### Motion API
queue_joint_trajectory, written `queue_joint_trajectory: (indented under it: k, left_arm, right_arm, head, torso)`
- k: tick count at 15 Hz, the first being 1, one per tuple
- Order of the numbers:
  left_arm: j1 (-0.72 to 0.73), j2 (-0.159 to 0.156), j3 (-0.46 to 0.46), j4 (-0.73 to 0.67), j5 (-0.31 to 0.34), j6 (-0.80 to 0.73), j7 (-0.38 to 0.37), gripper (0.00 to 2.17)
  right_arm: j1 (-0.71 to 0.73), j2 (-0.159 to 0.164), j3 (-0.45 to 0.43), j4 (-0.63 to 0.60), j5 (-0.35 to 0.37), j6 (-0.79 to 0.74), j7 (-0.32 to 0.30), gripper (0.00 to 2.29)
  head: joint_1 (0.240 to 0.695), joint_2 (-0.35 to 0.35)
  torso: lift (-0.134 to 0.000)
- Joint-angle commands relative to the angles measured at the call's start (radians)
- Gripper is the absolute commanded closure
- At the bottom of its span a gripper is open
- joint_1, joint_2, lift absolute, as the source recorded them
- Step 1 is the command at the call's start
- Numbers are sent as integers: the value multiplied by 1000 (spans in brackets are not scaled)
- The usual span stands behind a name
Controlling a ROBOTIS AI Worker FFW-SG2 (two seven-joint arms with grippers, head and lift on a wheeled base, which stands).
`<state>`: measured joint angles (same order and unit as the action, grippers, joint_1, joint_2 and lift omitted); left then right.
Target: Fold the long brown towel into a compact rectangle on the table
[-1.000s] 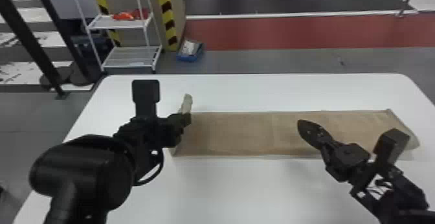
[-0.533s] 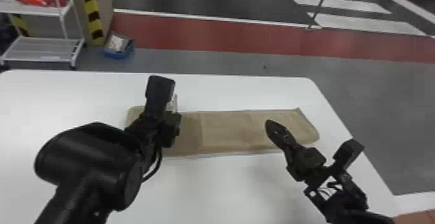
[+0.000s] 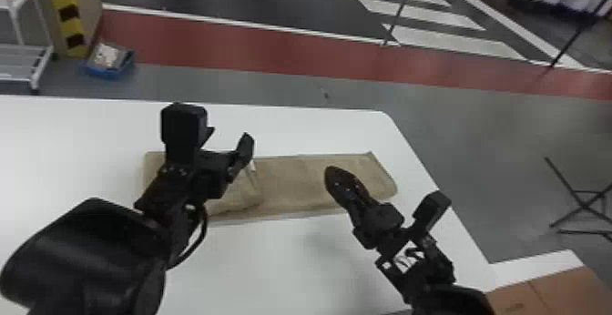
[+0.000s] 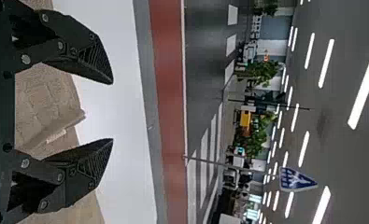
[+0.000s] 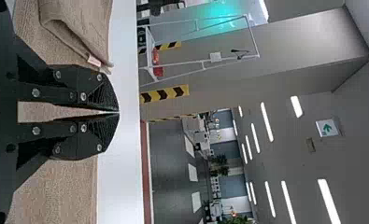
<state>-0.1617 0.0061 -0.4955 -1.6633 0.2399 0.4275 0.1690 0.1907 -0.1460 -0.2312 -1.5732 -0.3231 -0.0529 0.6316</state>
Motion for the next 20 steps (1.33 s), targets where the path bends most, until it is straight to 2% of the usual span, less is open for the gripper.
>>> queue_joint_trajectory:
  k: [1, 2, 3, 4, 5, 7, 9, 10, 11, 13, 15, 18, 20]
  left_arm:
    - [82, -9, 54, -104, -28, 4, 0, 36]
    - [117, -9, 95, -144, -27, 1, -3, 36]
    - [154, 40, 130, -173, -27, -2, -2, 36]
    - [186, 71, 169, -194, -27, -5, -5, 36]
    - [228, 87, 219, -205, -27, -26, -16, 36]
    - [301, 95, 299, -220, -22, -106, -54, 36]
    - [352, 123, 327, -216, -21, -241, -66, 36]
    - [364, 133, 336, -214, -21, -253, -66, 36]
    - [372, 138, 344, -211, -22, -253, -66, 36]
    - [372, 140, 354, -197, -24, -266, -68, 36]
    - [366, 153, 353, -184, -27, -266, -68, 36]
    - [353, 153, 350, -168, -27, -266, -74, 36]
    - [350, 155, 348, -170, -27, -266, -74, 36]
  right_arm:
    - [-27, 8, 38, 13, 18, 3, -9, 856]
    - [-40, 11, 62, 22, 35, 3, -52, 815]
    - [-51, 11, 99, 22, 52, 12, -93, 468]
    - [-63, 11, 130, 22, 73, 25, -121, 373]
    - [-80, 12, 164, 24, 88, 61, -153, 373]
    - [-129, 39, 185, 41, 122, 117, -173, 377]
    - [-169, 49, 222, 65, 174, 157, -224, 377]
    - [-186, 52, 236, 81, 179, 166, -237, 380]
    - [-214, 57, 245, 104, 191, 193, -247, 417]
    - [-266, 63, 250, 163, 199, 239, -251, 475]
    - [-293, 63, 250, 197, 200, 255, -251, 475]
    - [-310, 66, 263, 203, 213, 264, -251, 475]
    - [-315, 74, 270, 203, 226, 295, -251, 586]
  head:
    - [695, -322]
    - [695, -309]
    - [695, -293]
    - [695, -278]
    - [695, -226]
    - [695, -156]
    - [695, -89]
    - [695, -68]
    - [695, -28]
    - [695, -2]
    - [695, 13]
    - [695, 21]
    - [695, 25]
  torso:
    - [-125]
    - [-125]
    - [-125]
    - [-125]
    - [-125]
    - [-125]
    - [-125]
    - [-125]
    - [-125]
    - [-125]
    - [-125]
    - [-125]
    - [-125]
